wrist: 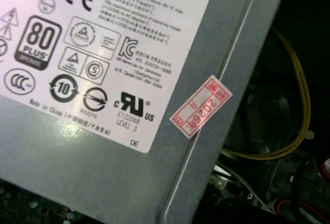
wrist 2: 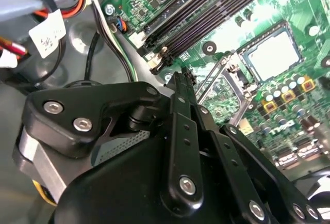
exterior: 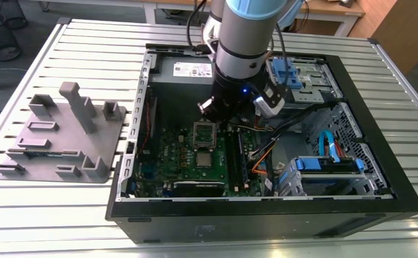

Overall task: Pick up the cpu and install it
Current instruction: 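Close the cpu cover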

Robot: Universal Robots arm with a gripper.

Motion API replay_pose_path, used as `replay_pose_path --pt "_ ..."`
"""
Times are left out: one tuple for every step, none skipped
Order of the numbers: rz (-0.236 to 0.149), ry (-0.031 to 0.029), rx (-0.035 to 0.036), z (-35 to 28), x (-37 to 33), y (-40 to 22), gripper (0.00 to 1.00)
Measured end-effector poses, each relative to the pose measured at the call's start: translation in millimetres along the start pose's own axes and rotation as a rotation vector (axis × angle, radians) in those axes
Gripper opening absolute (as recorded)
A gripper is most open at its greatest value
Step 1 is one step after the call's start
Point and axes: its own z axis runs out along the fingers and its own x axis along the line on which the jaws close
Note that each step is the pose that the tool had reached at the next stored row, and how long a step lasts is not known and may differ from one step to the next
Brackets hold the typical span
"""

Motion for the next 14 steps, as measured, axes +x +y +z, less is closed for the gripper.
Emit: replay_pose_path --pt "-0.015 0.0006 0.0001 0.0 0.0 0.0 0.11" --pt "-0.025 0.0008 0.0001 0.0 0.0 0.0 0.11" --pt "-0.031 0.0010 0.0000 -0.1 0.0 0.0 0.11" --pt "-0.036 0.0013 0.0002 -0.6 0.0 0.0 0.11" --pt "-0.041 0.0014 0.0001 -1.2 0.0 0.0 0.11" --pt "-0.046 0.0015 0.0001 -2.2 0.0 0.1 0.11" --pt "-0.052 0.0018 0.0002 -3.6 0.0 0.1 0.11" --pt "-0.057 0.0019 0.0001 -5.0 0.0 0.2 0.11" --pt "-0.062 0.0020 0.0001 -6.3 0.0 0.2 0.11" --pt "-0.066 0.0021 0.0001 -7.2 0.0 0.2 0.11" --pt "-0.069 0.0021 0.0000 -7.2 0.0 0.3 0.11" --pt "-0.070 0.0021 0.0000 -7.2 0.0 0.3 0.11" --pt "-0.070 0.0022 0.0000 -7.2 0.0 0.3 0.11" --pt "-0.070 0.0021 0.0000 -7.2 0.0 0.3 0.11"
